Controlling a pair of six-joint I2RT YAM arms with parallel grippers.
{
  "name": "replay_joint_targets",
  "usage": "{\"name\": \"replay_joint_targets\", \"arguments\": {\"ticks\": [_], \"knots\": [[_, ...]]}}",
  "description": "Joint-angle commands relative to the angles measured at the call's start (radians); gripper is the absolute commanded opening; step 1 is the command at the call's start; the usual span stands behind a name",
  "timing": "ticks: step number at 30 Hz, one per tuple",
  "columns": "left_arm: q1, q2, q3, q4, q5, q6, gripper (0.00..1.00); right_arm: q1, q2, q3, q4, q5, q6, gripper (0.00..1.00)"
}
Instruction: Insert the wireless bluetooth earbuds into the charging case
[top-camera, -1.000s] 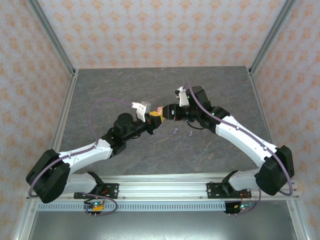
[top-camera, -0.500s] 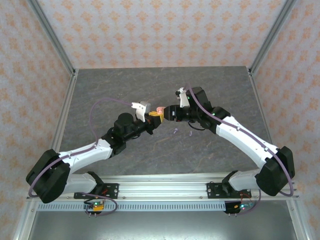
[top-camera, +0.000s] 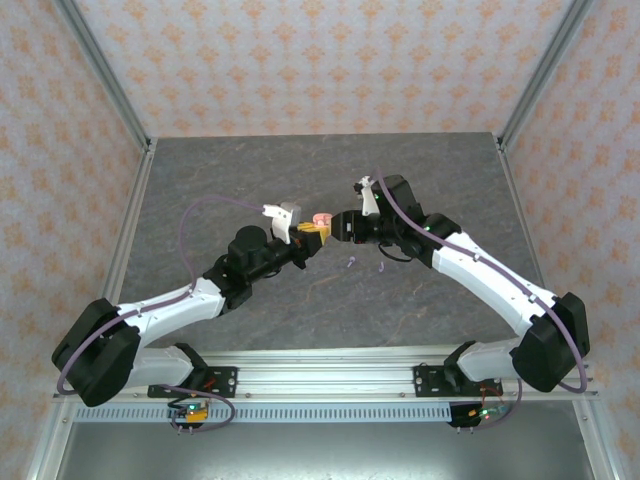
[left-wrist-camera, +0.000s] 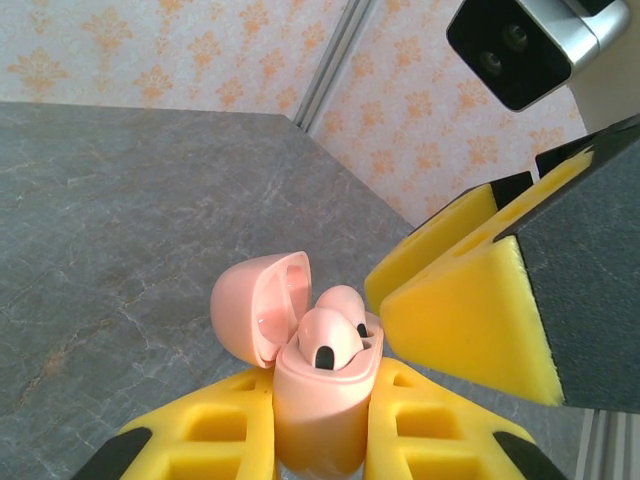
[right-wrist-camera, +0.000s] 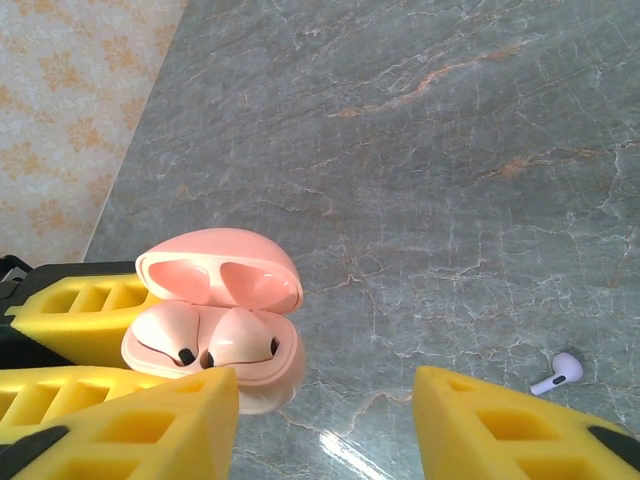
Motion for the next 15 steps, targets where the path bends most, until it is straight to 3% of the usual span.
{"name": "replay_joint_targets", "arguments": {"ticks": [1, 15], "knots": [[-0.001, -0.032, 0.033, -0.017, 0.019, 0.045, 0.00, 0.003, -0.032, 0.035, -0.012, 0.040, -0.002, 0.50], [-0.044, -0.077, 0.066, -0.231, -0.006, 0.308, 0.00, 0.003, -0.063, 0.038, 0.025, -0.005, 0.029, 0.50]]}}
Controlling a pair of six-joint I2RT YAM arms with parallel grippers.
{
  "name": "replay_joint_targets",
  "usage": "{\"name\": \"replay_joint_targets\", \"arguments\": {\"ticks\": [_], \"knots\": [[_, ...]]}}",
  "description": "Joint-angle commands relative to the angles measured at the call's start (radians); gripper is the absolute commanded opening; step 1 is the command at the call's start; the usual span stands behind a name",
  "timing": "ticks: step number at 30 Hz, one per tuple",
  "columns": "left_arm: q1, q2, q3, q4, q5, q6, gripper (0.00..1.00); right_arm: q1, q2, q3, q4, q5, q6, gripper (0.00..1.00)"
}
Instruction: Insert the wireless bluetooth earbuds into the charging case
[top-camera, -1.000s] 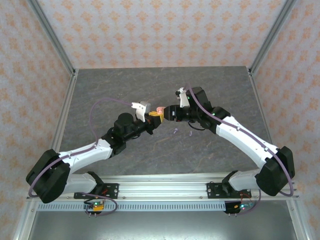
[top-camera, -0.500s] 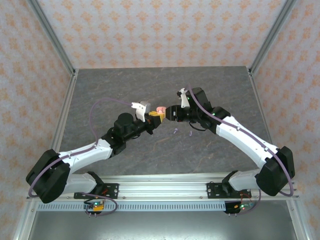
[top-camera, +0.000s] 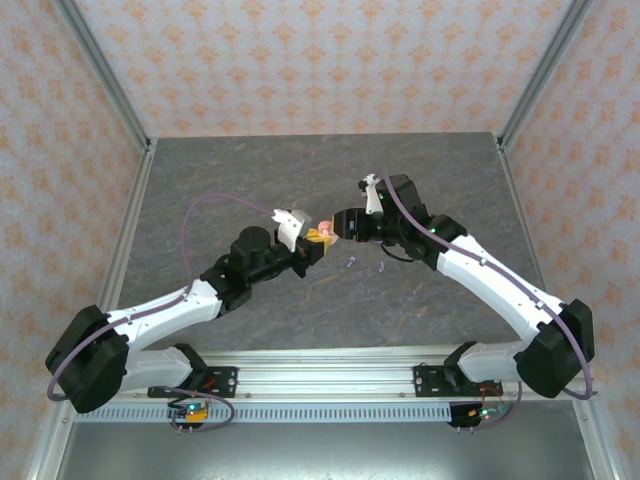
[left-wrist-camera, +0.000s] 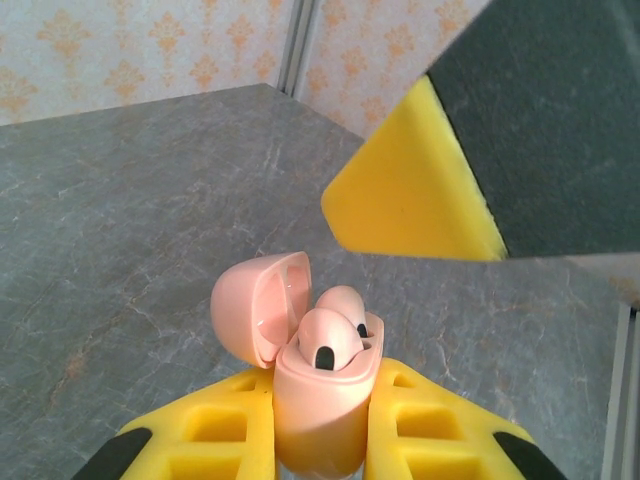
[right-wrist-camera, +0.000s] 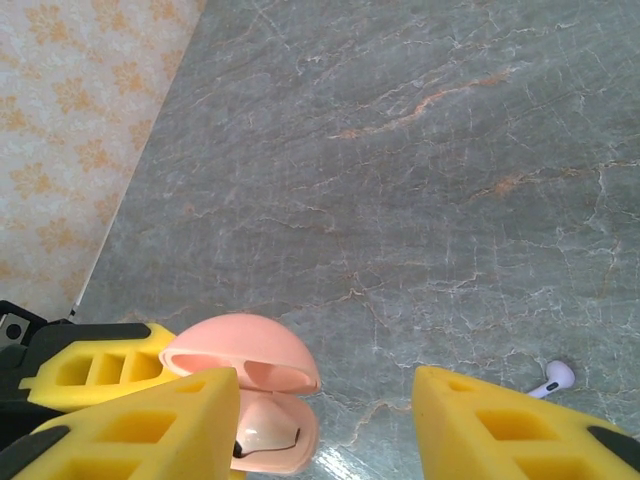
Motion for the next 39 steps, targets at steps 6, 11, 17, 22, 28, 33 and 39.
{"name": "replay_joint_targets", "arguments": {"ticks": [6, 11, 17, 22, 28, 33, 39], "knots": [[-0.020, -0.034, 0.031, -0.111, -0.016, 0.165, 0.00, 0.001, -0.020, 0.052, 0.029, -0.038, 0.045, 0.46], [-0.026, -0.042, 0.031, -0.129, 0.011, 0.201, 0.00, -0.018, -0.004, 0.067, 0.028, -0.062, 0.075, 0.35], [-0.038, -0.055, 0.036, -0.167, 0.047, 0.247, 0.00, -0.071, 0.051, 0.108, -0.019, -0.095, 0.111, 0.26], [-0.046, -0.072, 0.033, -0.176, 0.081, 0.265, 0.00, -0.075, 0.116, 0.163, -0.086, -0.149, 0.089, 0.22], [-0.050, -0.081, 0.037, -0.192, 0.090, 0.281, 0.00, -0.075, 0.187, 0.214, -0.155, -0.210, 0.069, 0.17], [-0.049, -0.077, 0.042, -0.189, 0.082, 0.281, 0.00, -0.068, 0.229, 0.239, -0.200, -0.261, 0.039, 0.15], [-0.050, -0.060, 0.045, -0.166, 0.069, 0.268, 0.00, -0.051, 0.263, 0.253, -0.243, -0.287, 0.011, 0.15]]}}
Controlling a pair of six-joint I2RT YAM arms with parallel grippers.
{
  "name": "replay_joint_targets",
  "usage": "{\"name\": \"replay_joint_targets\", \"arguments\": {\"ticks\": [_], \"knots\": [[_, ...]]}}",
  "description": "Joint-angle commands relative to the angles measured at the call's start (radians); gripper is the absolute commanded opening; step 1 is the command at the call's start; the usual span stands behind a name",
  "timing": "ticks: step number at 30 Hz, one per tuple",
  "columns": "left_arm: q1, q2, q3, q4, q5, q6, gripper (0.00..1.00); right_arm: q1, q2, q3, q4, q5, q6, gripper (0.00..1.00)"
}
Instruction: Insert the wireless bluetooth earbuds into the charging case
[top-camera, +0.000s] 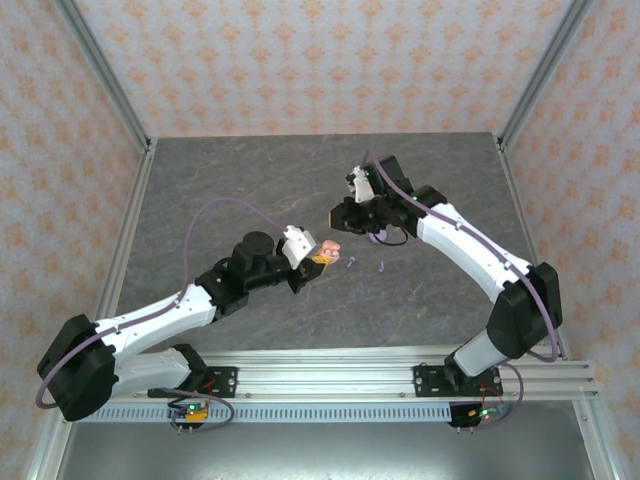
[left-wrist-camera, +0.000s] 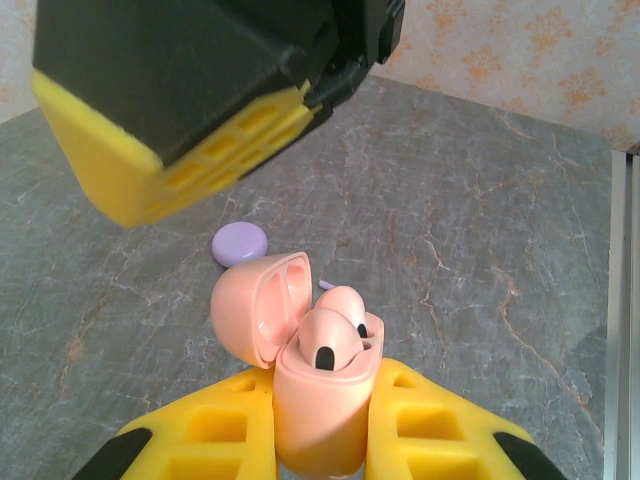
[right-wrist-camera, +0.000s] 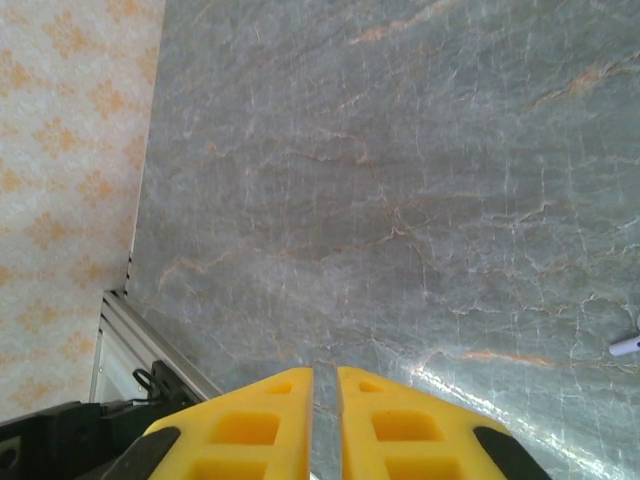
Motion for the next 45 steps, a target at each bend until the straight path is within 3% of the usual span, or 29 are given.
{"name": "replay_joint_targets", "arguments": {"ticks": [1, 26, 45], "knots": [[-0.010, 0.005, 0.040, 0.028, -0.005, 0.003, 0.00, 0.019, 0.016, 0.042, -0.057, -0.042, -0.040, 0.15], [-0.009, 0.045, 0.042, 0.047, -0.135, -0.082, 0.00, 0.063, 0.035, 0.035, -0.120, -0.044, -0.100, 0.15], [-0.009, 0.061, 0.045, 0.045, -0.159, -0.118, 0.00, 0.063, 0.016, 0.040, -0.141, 0.006, -0.104, 0.16]]}}
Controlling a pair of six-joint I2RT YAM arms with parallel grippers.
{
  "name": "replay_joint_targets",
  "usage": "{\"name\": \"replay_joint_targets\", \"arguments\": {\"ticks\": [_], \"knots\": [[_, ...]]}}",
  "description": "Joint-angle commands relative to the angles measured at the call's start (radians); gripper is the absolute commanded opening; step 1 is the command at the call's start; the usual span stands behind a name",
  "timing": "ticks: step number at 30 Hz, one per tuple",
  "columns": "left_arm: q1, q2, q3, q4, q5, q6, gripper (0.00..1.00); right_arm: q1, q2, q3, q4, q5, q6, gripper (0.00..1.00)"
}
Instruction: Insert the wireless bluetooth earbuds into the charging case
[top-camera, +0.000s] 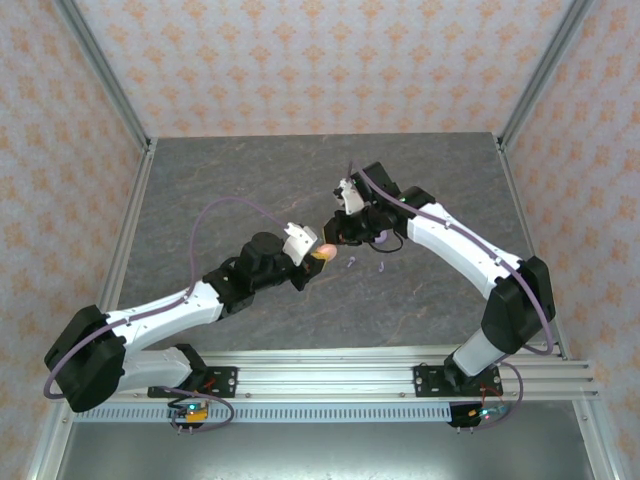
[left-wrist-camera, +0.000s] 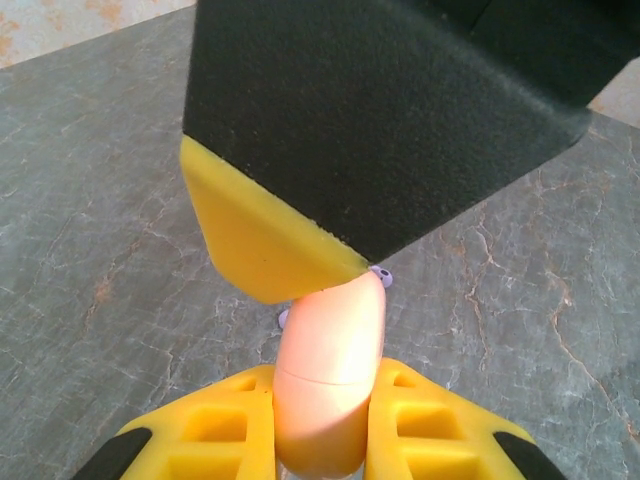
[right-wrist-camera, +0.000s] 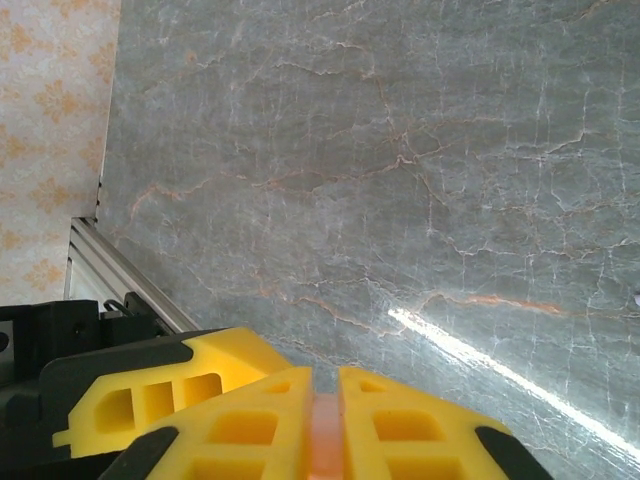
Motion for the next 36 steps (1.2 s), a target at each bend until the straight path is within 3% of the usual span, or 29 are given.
{"name": "replay_joint_targets", "arguments": {"ticks": [1, 8, 17, 27, 36], "knots": [[0.004, 0.001, 0.037, 0.045, -0.028, -0.016, 0.00, 0.009, -0.021, 0.017, -0.038, 0.034, -0.014, 0.16], [0.005, 0.013, 0.054, 0.027, -0.075, -0.059, 0.00, -0.023, -0.084, -0.008, -0.001, 0.232, 0.070, 0.32], [0.055, 0.112, 0.163, -0.091, -0.154, -0.313, 0.01, -0.182, -0.235, -0.164, 0.076, 0.332, 0.187, 0.37], [0.188, 0.343, 0.389, -0.318, -0.060, -0.521, 0.01, -0.214, -0.308, -0.237, 0.057, 0.354, 0.172, 0.39], [0.271, 0.628, 0.633, -0.388, 0.089, -0.531, 0.01, -0.214, -0.343, -0.283, 0.053, 0.372, 0.161, 0.39]]}}
